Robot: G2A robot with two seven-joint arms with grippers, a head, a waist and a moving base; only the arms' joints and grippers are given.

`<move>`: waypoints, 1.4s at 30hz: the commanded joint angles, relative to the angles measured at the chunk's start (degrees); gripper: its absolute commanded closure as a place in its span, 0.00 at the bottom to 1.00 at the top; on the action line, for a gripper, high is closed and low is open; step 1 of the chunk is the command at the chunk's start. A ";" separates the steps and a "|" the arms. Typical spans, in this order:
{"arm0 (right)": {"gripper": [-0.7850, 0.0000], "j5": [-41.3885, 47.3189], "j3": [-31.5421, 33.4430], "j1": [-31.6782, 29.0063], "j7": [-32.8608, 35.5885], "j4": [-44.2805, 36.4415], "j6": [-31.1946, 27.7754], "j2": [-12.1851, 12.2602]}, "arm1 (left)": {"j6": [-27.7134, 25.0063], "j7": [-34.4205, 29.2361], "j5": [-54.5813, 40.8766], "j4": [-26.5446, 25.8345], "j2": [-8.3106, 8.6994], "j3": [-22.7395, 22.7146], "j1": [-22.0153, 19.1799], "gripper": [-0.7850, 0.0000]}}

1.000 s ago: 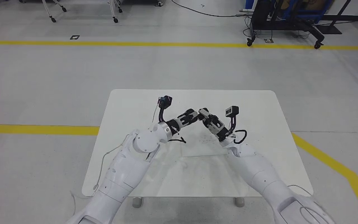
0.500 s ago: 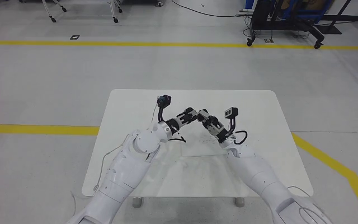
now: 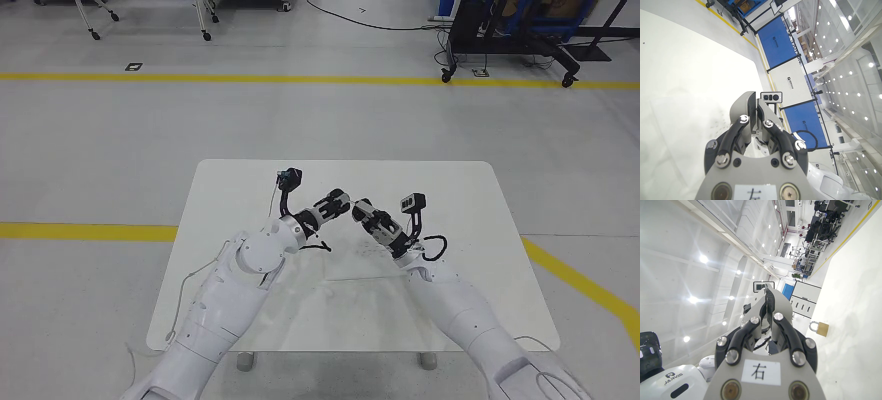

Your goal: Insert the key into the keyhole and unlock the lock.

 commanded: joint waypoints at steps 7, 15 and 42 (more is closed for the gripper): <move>1.00 -1.33 1.16 -0.59 0.05 -1.14 0.91 -0.01 | -0.37 -0.39 -0.18 -0.07 0.01 -0.13 0.00 0.62; 1.00 -2.63 1.63 -0.90 -0.38 -1.52 1.70 -0.32 | -0.63 -0.81 -0.38 0.03 -0.01 -0.09 -0.05 0.82; 1.00 -2.01 3.50 -1.19 1.77 0.14 2.19 -1.61 | -0.17 -1.79 1.15 0.23 0.08 0.22 -0.30 1.00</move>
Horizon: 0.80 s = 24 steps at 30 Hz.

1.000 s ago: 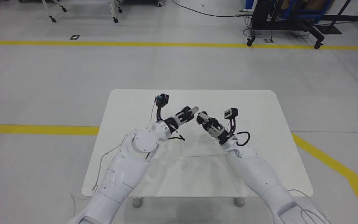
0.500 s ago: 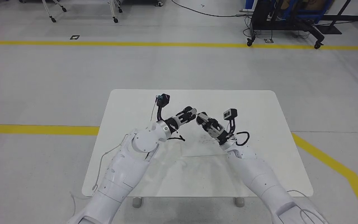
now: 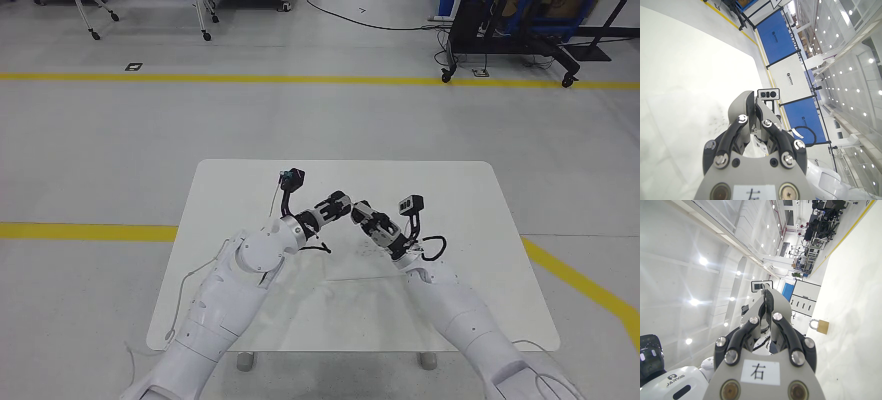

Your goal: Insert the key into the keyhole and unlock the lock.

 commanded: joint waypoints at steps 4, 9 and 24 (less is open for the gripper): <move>0.05 0.56 0.36 -0.28 0.46 0.29 -0.60 -0.26 | 0.24 0.28 0.76 -0.18 0.03 0.04 0.04 1.00; 0.00 1.40 1.24 -0.42 1.08 0.75 -1.84 -0.37 | -0.11 0.54 0.85 -0.24 0.10 -0.29 0.14 1.00; 0.00 3.44 1.88 -0.84 1.98 1.09 -1.65 -0.77 | -0.95 1.53 -2.92 -1.07 0.17 -2.27 0.51 1.00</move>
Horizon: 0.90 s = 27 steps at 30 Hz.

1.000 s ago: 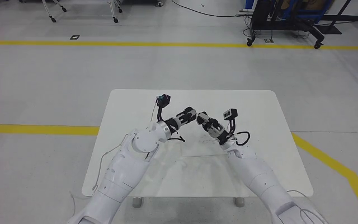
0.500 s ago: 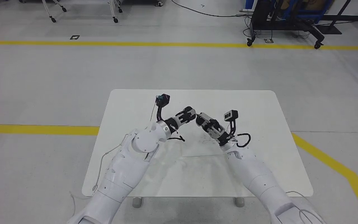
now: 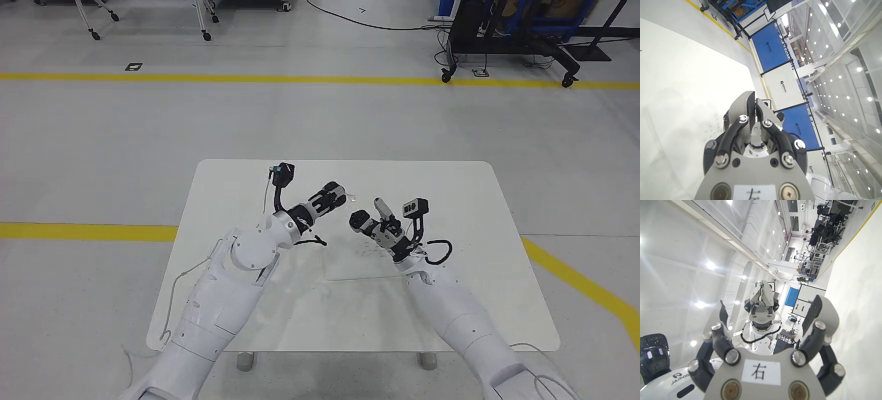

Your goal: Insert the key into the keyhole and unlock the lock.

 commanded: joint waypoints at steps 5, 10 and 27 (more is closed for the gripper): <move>0.00 -17.45 0.13 0.59 -7.61 1.90 -8.73 1.03 | 0.57 -2.25 0.65 -0.89 0.38 -0.69 0.44 1.00; 0.00 -27.26 1.80 -0.49 -13.56 -0.66 -10.82 2.03 | 0.72 -7.69 0.18 -1.07 0.85 -1.34 -0.10 1.00; 0.63 -29.32 3.88 -5.43 -11.78 -11.02 -9.72 3.78 | -1.98 -12.26 -0.27 0.85 1.00 0.78 -1.36 1.00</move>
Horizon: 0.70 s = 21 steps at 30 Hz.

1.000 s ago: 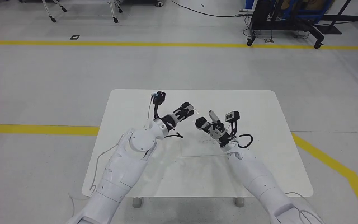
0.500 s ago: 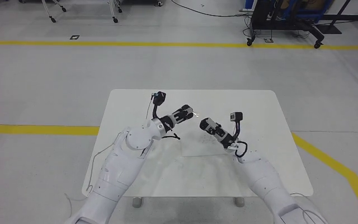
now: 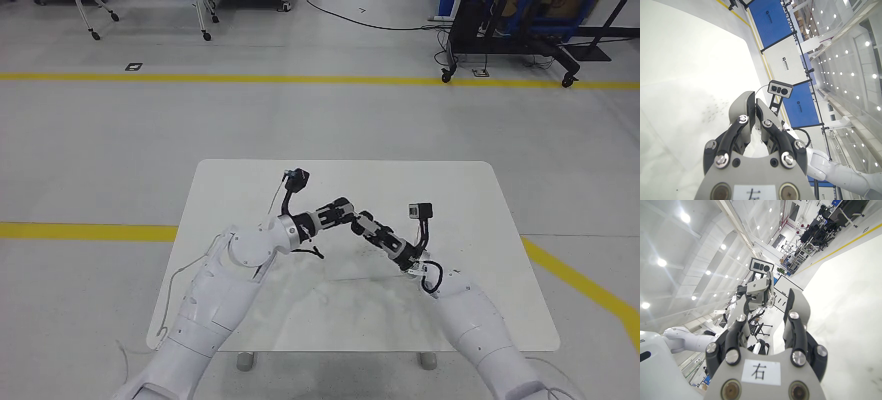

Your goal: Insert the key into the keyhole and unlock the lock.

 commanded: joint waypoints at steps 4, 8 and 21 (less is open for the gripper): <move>0.65 1.56 -0.02 -0.08 0.75 -0.01 0.01 0.15 | 0.14 0.71 0.05 0.15 0.01 0.22 -0.08 1.00; 0.69 4.04 -0.04 -0.36 2.30 -0.16 0.36 0.33 | -0.11 1.88 0.45 -0.04 0.09 0.06 0.02 1.00; 0.69 8.59 -0.45 -0.16 6.24 0.57 1.84 0.64 | -0.52 1.61 -0.11 -0.35 0.17 0.71 0.18 1.00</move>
